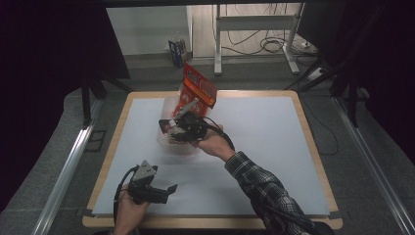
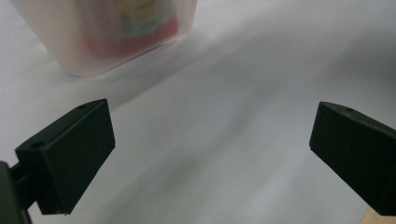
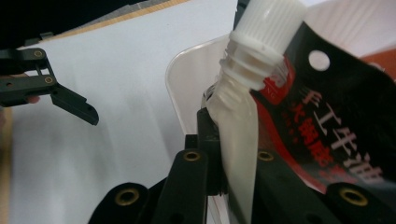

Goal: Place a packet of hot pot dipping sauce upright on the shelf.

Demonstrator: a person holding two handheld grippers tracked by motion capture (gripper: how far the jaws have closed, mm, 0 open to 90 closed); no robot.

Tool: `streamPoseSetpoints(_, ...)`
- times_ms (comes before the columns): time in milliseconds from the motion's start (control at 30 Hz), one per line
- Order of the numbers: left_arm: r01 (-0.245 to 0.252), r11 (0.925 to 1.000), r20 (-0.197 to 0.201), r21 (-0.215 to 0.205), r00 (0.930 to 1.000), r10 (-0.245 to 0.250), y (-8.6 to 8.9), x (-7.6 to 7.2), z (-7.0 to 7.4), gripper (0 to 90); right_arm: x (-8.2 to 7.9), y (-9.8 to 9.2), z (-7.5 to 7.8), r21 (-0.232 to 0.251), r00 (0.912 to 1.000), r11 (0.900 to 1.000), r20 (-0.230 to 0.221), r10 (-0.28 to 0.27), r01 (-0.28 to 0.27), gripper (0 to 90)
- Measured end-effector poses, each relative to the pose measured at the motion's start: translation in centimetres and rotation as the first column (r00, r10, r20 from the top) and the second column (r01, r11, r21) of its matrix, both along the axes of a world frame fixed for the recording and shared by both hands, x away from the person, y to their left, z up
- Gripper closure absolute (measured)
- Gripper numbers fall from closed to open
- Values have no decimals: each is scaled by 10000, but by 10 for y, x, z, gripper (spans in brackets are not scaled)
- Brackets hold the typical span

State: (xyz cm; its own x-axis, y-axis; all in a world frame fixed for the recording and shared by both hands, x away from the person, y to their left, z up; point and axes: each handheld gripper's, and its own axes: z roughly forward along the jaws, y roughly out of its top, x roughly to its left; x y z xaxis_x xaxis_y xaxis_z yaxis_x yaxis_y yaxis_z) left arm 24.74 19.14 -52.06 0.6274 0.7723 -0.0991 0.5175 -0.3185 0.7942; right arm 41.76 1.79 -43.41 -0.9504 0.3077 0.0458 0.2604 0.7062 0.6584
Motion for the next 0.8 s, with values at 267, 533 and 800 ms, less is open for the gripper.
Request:
streamPoseSetpoints(267, -10, 9999, 120, 113, 9999, 9, 0, 0, -1, 0, -3, 0, 0, 54, 9989, 10000, 460, -20, 18, 687)
streamPoseSetpoints(533, 5, 9998, 168, 185, 9999, -8, -1, 0, -2, 0, -3, -4, 1, 153, 9977, 9998, 658, -147, 137, 575)
streamPoseSetpoints(800, 29, 9998, 172, 216, 9998, -33, -1, 0, -2, 0, -7, -1, 4, 248, 9968, 9996, 791, -114, 95, 495)
